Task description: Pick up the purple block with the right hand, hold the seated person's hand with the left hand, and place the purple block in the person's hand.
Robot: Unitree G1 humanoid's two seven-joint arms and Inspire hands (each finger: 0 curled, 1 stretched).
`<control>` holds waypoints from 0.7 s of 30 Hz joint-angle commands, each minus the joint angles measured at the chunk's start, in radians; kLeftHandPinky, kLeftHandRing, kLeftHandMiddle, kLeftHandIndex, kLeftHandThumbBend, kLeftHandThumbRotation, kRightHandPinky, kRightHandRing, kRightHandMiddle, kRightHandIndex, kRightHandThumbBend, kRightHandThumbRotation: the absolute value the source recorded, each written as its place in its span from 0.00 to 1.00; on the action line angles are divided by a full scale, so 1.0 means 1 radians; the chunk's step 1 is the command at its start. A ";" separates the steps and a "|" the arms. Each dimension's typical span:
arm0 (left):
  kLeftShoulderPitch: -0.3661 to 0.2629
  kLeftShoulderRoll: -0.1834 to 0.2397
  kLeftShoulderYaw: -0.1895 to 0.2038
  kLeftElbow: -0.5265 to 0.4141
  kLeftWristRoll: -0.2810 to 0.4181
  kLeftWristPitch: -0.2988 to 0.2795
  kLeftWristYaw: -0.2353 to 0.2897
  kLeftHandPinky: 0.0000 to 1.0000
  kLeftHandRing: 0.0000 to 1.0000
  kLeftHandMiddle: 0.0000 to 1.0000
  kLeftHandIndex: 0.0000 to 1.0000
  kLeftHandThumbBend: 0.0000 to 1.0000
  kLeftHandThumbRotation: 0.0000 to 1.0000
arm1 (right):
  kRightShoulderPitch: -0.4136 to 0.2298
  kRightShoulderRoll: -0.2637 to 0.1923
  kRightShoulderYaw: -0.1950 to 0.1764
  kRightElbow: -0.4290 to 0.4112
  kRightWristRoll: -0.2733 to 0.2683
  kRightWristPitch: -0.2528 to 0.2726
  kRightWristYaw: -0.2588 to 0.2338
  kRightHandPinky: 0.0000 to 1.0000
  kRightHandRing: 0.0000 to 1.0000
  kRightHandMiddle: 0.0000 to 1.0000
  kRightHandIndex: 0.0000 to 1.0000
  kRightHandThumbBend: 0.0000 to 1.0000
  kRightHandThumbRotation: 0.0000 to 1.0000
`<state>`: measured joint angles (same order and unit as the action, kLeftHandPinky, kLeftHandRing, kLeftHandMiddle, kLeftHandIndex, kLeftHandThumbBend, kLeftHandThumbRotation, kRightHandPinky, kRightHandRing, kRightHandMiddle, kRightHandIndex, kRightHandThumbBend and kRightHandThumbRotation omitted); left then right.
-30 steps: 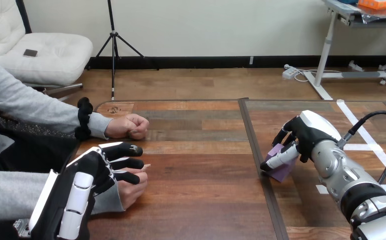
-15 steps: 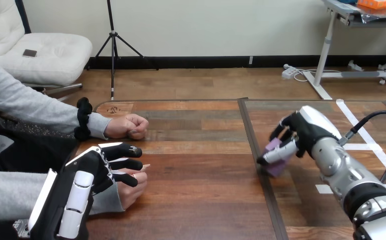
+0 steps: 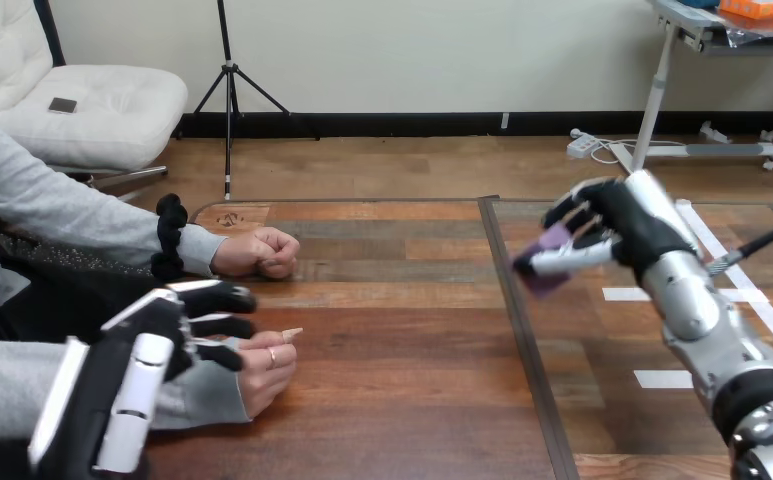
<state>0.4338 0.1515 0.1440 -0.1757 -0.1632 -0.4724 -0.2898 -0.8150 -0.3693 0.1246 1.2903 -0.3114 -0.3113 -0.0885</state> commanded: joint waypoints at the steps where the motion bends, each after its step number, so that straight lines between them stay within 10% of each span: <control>1: -0.050 0.004 0.033 -0.040 0.054 -0.066 0.040 0.46 0.60 0.64 0.60 0.48 0.96 | 0.021 -0.031 -0.061 -0.070 0.057 -0.064 -0.016 0.39 0.43 0.46 0.46 0.85 0.00; 8: -0.064 0.050 0.072 -0.018 0.135 -0.104 0.064 0.45 0.63 0.65 0.61 0.51 0.89 | 0.091 -0.029 -0.127 -0.117 0.146 -0.141 0.008 0.38 0.41 0.45 0.46 0.85 0.00; 21: -0.073 0.104 0.113 -0.032 0.186 -0.089 0.086 0.67 0.77 0.74 0.69 0.91 0.71 | 0.205 -0.022 -0.222 -0.208 0.280 -0.239 0.080 0.39 0.40 0.44 0.46 0.86 0.00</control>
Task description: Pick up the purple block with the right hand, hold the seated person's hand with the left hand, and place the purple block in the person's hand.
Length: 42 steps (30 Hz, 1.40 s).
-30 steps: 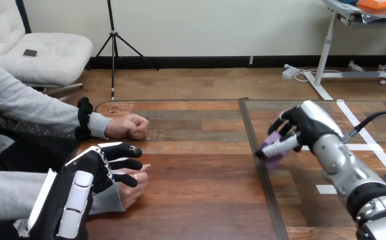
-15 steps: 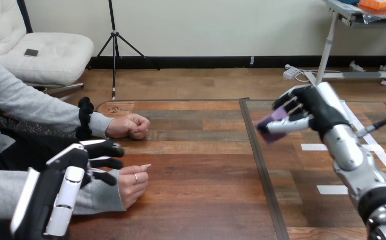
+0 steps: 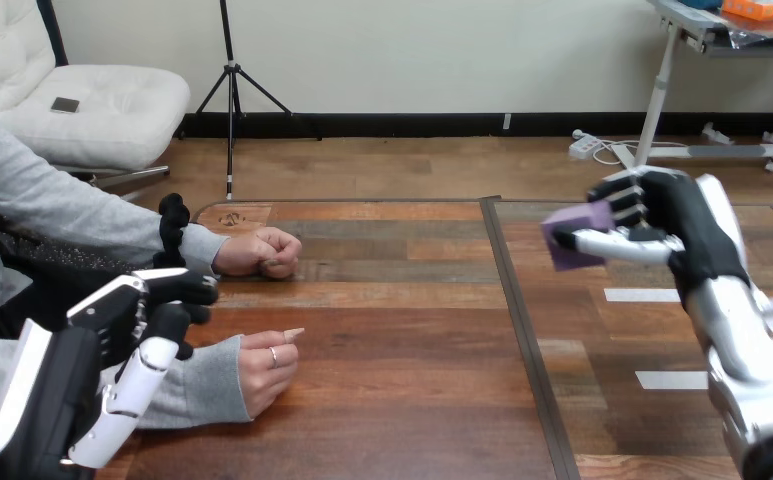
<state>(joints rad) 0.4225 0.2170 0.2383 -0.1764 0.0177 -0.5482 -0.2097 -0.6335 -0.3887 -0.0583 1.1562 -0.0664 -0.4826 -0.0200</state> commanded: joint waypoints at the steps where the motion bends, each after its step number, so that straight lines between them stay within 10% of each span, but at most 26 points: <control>1: -0.064 0.043 0.020 -0.028 0.005 -0.018 0.005 0.68 0.77 0.75 0.69 0.93 0.70 | 0.030 -0.004 -0.039 -0.078 0.035 -0.075 0.011 0.39 0.40 0.44 0.46 0.86 0.00; 20: -0.120 0.141 0.072 -0.029 0.216 -0.014 0.061 0.65 0.80 0.83 0.80 1.00 0.47 | 0.165 0.013 -0.110 -0.213 0.134 -0.135 0.060 0.33 0.35 0.44 0.44 0.86 0.00; 30: -0.134 0.180 0.077 -0.070 0.411 0.056 0.113 0.66 0.79 0.83 0.82 1.00 0.51 | 0.213 0.013 -0.119 -0.273 0.137 -0.133 0.062 0.31 0.34 0.44 0.44 0.86 0.00; 42: -0.178 0.214 0.048 -0.023 0.467 0.048 0.146 0.66 0.79 0.83 0.83 1.00 0.47 | 0.234 0.019 -0.132 -0.285 0.152 -0.146 0.093 0.31 0.33 0.42 0.44 0.87 0.00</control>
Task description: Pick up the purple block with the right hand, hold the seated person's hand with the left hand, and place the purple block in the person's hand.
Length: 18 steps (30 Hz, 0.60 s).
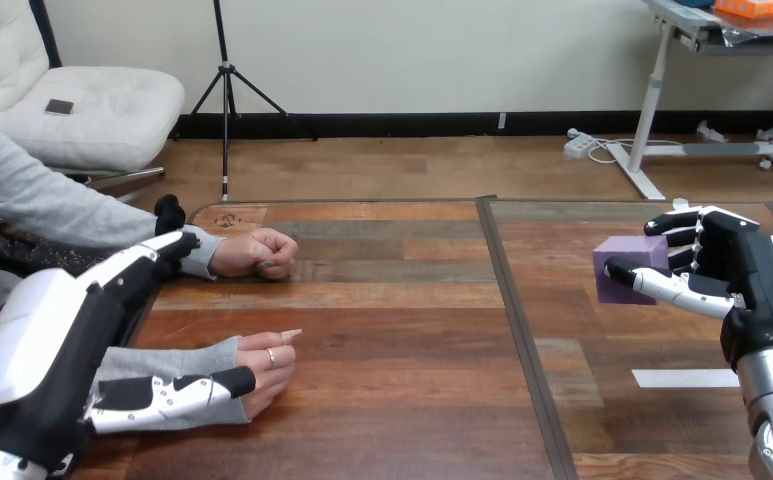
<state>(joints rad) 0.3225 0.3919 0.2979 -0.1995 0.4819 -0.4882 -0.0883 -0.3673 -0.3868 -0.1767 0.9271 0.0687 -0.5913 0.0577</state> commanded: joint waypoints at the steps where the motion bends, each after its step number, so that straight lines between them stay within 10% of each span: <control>1: -0.080 0.042 -0.014 0.003 0.001 -0.013 0.023 0.66 0.80 0.83 0.84 1.00 0.46 | -0.031 0.017 -0.015 -0.056 0.018 -0.039 0.017 0.31 0.33 0.42 0.44 0.87 0.00; 18: -0.132 0.101 -0.059 0.049 0.182 0.016 0.069 0.70 0.81 0.83 0.83 1.00 0.47 | -0.034 0.036 -0.019 -0.043 0.021 -0.020 0.015 0.37 0.37 0.42 0.43 0.86 0.00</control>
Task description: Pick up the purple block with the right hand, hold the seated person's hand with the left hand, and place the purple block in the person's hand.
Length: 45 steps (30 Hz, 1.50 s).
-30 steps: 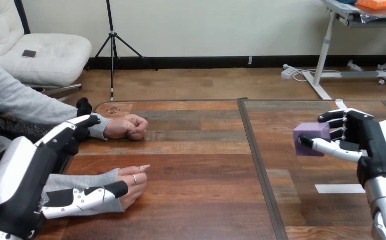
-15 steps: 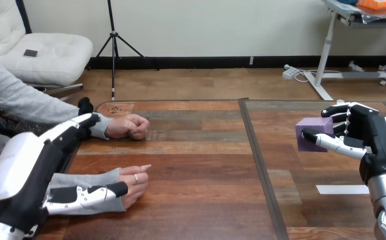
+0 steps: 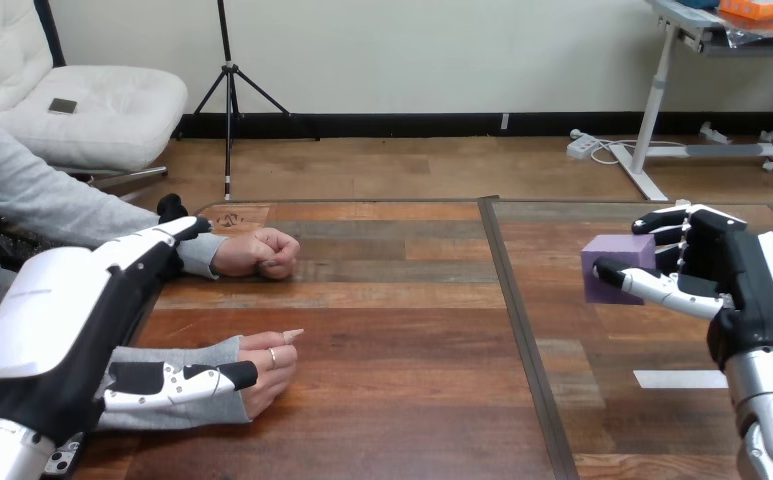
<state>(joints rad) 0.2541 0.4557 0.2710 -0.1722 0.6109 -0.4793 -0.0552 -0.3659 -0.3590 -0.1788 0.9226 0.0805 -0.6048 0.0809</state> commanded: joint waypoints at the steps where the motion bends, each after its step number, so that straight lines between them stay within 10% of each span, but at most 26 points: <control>1: -0.066 0.041 -0.036 0.025 0.065 0.008 0.041 0.70 0.81 0.83 0.82 1.00 0.47 | -0.036 0.009 -0.017 -0.037 0.010 -0.007 -0.007 0.38 0.37 0.42 0.43 0.86 0.00; 16: -0.100 0.104 -0.101 0.091 0.106 0.058 0.010 0.72 0.79 0.83 0.82 1.00 0.44 | -0.037 0.020 -0.019 -0.042 0.014 0.000 0.001 0.38 0.38 0.42 0.43 0.87 0.00; 31: -0.142 0.183 -0.159 0.110 0.104 0.148 -0.133 0.75 0.79 0.81 0.77 1.00 0.36 | -0.031 0.022 -0.015 -0.057 0.007 0.013 -0.002 0.38 0.38 0.42 0.43 0.87 0.00; 45: -0.182 0.216 -0.206 0.179 0.116 0.158 -0.116 0.73 0.76 0.78 0.75 1.00 0.31 | -0.025 0.025 -0.015 -0.069 0.012 0.020 0.003 0.38 0.39 0.43 0.43 0.87 0.00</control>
<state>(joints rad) 0.1472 0.6352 0.0880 -0.0157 0.7192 -0.3244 -0.1855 -0.3608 -0.3469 -0.1815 0.9161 0.0805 -0.5806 0.0844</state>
